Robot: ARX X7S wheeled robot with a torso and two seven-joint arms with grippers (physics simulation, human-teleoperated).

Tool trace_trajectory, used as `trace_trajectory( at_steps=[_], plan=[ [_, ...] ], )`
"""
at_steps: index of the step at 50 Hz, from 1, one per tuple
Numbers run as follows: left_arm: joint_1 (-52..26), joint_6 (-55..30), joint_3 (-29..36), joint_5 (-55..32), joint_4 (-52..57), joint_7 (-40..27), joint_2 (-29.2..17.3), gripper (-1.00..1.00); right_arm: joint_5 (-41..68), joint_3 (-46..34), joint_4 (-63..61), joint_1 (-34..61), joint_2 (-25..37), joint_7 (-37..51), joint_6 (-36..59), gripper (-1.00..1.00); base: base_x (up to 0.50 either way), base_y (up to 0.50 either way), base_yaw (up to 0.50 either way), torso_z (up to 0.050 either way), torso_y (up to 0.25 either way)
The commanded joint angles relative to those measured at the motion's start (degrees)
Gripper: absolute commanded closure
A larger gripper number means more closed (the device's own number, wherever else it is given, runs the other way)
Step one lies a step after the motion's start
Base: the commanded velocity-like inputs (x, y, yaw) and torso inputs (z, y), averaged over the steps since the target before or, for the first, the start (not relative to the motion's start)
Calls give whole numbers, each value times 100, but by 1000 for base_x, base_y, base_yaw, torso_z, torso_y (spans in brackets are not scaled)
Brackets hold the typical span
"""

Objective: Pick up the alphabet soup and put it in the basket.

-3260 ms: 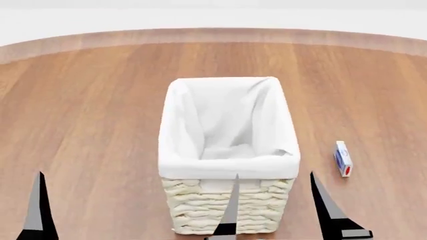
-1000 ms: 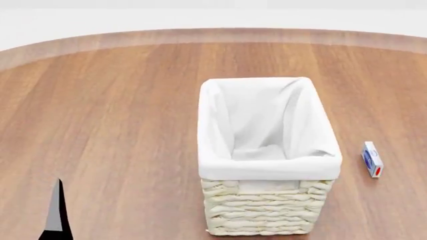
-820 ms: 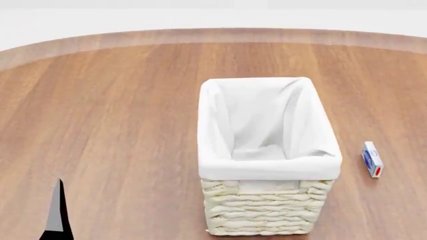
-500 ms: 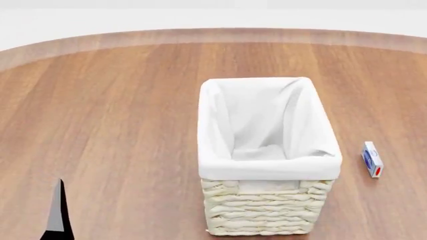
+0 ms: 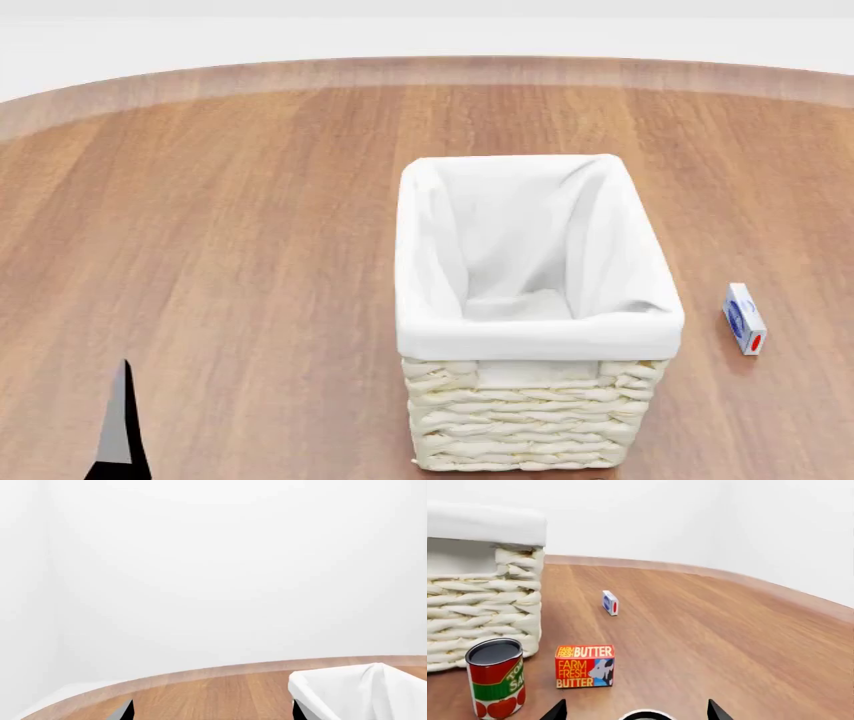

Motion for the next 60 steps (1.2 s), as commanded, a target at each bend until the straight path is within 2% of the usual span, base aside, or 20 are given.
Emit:
trace_trajectory(
  at_steps=[1,32,60],
  plan=[
    [-6,2,15,-23,-1,-31,-31,-100,12,-40,389,112,2,30,-154,-100,0,0,0,0,0],
    [-11,54,50,-97,-34,-133,-119,-100,219,-96,1014,492,63,65,-316,-100,0,0,0,0,0],
    [-1,107,82,-159,-47,-230,-199,-100,385,-191,3075,1324,-21,-191,-1133,-100,0,0,0,0,0]
  ],
)
